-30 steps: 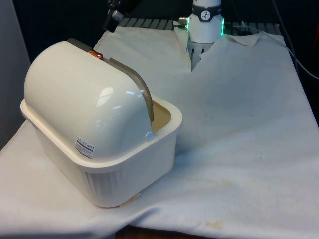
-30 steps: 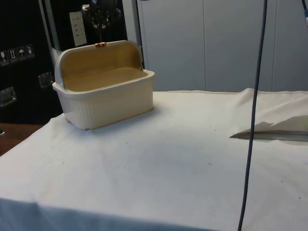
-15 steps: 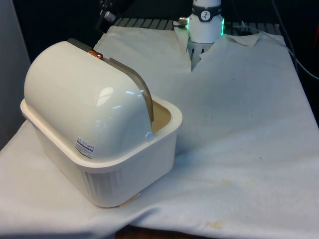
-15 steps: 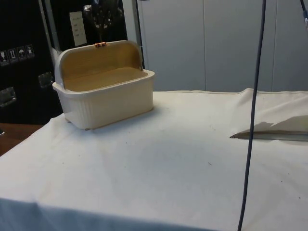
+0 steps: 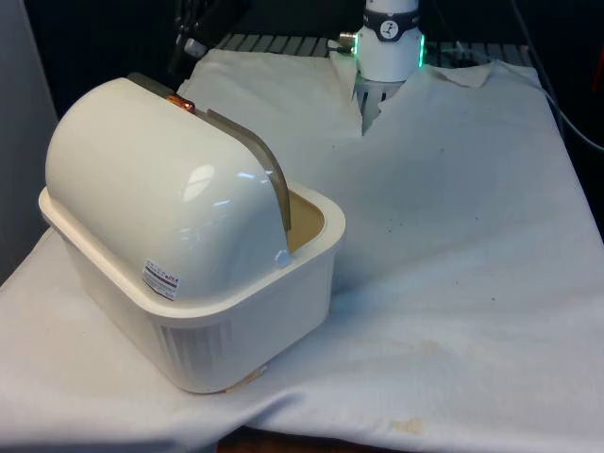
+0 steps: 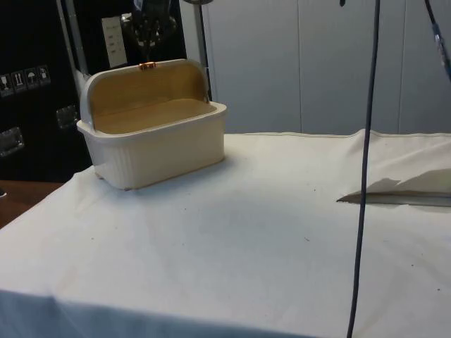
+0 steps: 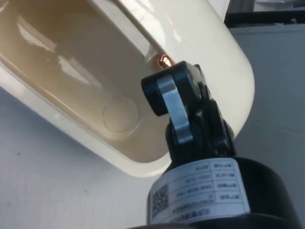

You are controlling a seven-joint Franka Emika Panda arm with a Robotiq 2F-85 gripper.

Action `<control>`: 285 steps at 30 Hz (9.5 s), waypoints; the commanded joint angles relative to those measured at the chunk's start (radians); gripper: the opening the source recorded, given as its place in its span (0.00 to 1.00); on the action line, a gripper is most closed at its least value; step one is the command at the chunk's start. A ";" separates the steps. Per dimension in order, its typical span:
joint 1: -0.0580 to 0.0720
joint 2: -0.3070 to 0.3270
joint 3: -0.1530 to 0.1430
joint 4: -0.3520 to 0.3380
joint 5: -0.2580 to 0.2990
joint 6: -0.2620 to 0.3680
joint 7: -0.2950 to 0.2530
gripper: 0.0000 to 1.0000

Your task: Open the lid, then close it.

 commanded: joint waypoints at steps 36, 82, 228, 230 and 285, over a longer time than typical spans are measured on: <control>-0.016 0.105 -0.035 0.135 0.142 -0.081 -0.181 0.00; -0.013 0.095 0.010 0.174 0.331 -0.232 -0.283 0.00; 0.014 0.010 0.109 0.028 0.614 -0.496 -0.493 0.00; 0.014 0.002 0.113 0.013 0.620 -0.494 -0.496 0.00; 0.034 -0.214 0.190 -0.233 0.582 -0.507 -0.617 0.00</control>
